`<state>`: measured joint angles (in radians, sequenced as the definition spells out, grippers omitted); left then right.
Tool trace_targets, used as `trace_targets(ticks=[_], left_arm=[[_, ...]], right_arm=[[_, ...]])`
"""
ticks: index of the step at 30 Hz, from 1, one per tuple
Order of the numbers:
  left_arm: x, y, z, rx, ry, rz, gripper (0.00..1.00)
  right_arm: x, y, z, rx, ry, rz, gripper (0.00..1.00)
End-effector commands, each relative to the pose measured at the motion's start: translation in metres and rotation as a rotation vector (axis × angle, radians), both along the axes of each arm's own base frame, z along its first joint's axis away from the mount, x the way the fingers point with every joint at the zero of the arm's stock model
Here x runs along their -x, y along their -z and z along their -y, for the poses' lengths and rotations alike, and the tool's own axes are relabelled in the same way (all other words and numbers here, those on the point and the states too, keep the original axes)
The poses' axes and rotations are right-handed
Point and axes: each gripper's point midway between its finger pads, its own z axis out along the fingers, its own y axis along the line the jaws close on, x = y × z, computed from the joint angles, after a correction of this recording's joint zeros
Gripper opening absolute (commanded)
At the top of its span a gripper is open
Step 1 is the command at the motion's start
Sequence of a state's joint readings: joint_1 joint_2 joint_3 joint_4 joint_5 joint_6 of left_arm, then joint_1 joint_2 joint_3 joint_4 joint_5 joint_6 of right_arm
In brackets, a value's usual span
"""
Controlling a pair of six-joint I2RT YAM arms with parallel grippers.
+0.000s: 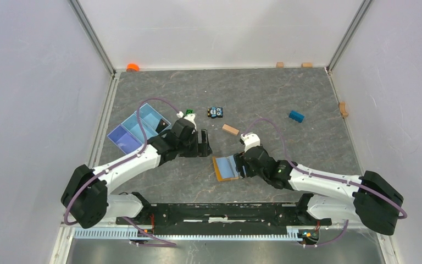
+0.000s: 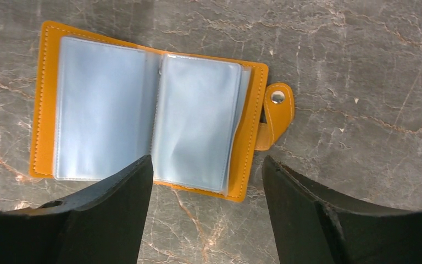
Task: Put the credit cards into the card holder
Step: Pick up the credit card from the storage box.
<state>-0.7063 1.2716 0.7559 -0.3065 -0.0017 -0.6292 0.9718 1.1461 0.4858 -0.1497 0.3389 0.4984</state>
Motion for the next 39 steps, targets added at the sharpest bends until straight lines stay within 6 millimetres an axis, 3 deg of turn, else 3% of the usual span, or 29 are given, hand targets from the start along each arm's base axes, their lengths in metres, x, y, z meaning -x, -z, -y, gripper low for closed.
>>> trace_targets(ticks=[1,9,16,23,27,34,36,39], left_arm=[[-0.014,-0.018,-0.029,-0.082,-0.036,0.029,0.89],[-0.067,-0.05,-0.101,-0.112,-0.268,0.056,0.88],[-0.121,-0.05,-0.145,-0.226,-0.511,0.052,0.92],[-0.157,-0.035,-0.161,-0.305,-0.606,0.024,0.92],[-0.162,-0.009,-0.166,-0.324,-0.639,-0.035,0.92],[-0.162,0.016,-0.169,-0.363,-0.664,-0.085,0.94],[-0.163,0.024,-0.162,-0.338,-0.63,-0.101,0.91],[-0.163,0.03,-0.152,-0.309,-0.579,-0.118,0.76]], right_arm=[[-0.01,-0.026,-0.021,-0.082,-0.036,0.047,0.78],[-0.02,-0.043,-0.028,-0.108,-0.079,0.094,0.82],[-0.029,-0.05,-0.029,-0.158,-0.142,0.102,0.87],[-0.033,-0.053,-0.034,-0.211,-0.193,0.093,0.87],[-0.031,-0.05,-0.032,-0.221,-0.213,0.087,0.87],[-0.026,-0.044,-0.028,-0.231,-0.226,0.068,0.87],[-0.026,-0.042,-0.027,-0.231,-0.223,0.064,0.86],[-0.025,-0.041,-0.026,-0.233,-0.218,0.061,0.85]])
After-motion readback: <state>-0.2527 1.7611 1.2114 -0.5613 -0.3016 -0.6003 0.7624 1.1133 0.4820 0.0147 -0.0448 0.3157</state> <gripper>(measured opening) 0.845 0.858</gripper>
